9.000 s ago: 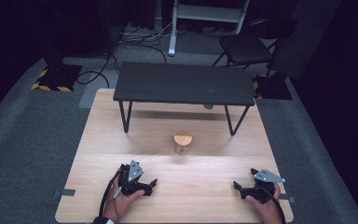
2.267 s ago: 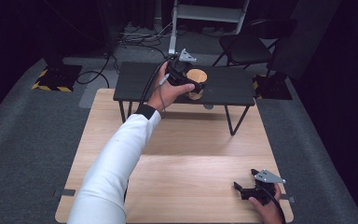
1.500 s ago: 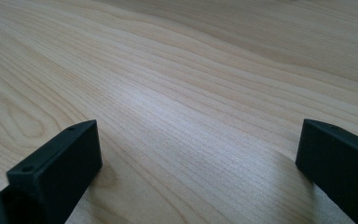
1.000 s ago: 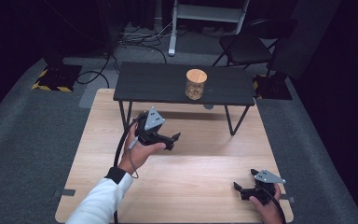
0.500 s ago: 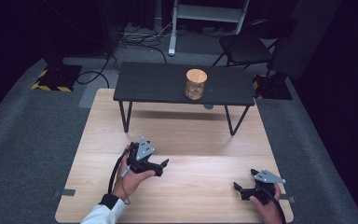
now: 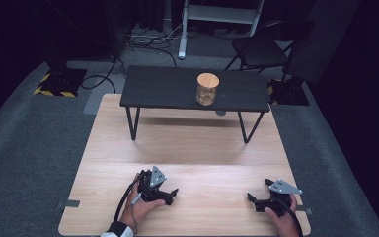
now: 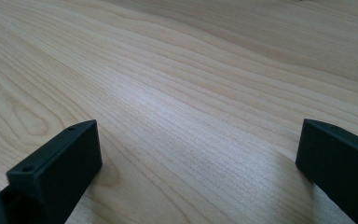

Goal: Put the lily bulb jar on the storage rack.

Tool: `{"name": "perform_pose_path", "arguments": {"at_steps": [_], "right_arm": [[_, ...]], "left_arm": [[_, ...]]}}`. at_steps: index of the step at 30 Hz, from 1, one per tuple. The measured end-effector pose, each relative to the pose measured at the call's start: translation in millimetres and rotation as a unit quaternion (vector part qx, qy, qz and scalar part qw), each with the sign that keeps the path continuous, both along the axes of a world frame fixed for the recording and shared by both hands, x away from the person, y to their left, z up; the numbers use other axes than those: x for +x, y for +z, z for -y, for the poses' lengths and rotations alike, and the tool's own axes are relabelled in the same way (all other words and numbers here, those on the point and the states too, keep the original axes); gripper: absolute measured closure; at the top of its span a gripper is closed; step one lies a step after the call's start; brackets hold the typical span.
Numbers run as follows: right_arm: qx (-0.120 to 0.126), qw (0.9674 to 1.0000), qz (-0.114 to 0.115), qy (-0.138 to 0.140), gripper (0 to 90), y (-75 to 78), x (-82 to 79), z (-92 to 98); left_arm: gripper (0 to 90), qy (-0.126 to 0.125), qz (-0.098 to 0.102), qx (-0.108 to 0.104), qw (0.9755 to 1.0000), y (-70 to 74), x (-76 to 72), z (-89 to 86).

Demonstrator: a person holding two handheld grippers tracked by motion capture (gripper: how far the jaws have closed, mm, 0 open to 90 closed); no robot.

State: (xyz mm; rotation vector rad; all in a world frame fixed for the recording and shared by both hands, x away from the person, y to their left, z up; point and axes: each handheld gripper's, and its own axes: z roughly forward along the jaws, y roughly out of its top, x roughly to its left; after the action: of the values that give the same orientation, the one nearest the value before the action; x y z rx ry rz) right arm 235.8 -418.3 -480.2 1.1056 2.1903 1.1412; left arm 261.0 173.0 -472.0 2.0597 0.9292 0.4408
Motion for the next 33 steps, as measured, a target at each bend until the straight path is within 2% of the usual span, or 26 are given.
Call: {"name": "perform_pose_path", "arguments": {"at_steps": [1,14,16,33], "right_arm": [[0.0,1.0,0.0,0.001,0.0,0.0,0.1,0.1],[0.0,1.0,0.0,0.0,0.0,-0.1,-0.2,0.0],[0.0,1.0,0.0,0.0,0.0,-0.1,-0.2,0.0],[0.0,1.0,0.0,0.0,0.0,-0.2,-0.3,0.0]], "left_arm": [[0.5,0.0,0.01,0.0,1.0,-3.5,-2.8,-0.5],[0.4,0.0,0.027,-0.012,0.9996,-12.4,-7.2,-2.9],[0.4,-0.007,0.031,-0.015,0.9994,-14.4,-6.0,-4.4],[0.5,-0.009,0.031,-0.015,0.9994,-14.5,-5.2,-4.8]]}}
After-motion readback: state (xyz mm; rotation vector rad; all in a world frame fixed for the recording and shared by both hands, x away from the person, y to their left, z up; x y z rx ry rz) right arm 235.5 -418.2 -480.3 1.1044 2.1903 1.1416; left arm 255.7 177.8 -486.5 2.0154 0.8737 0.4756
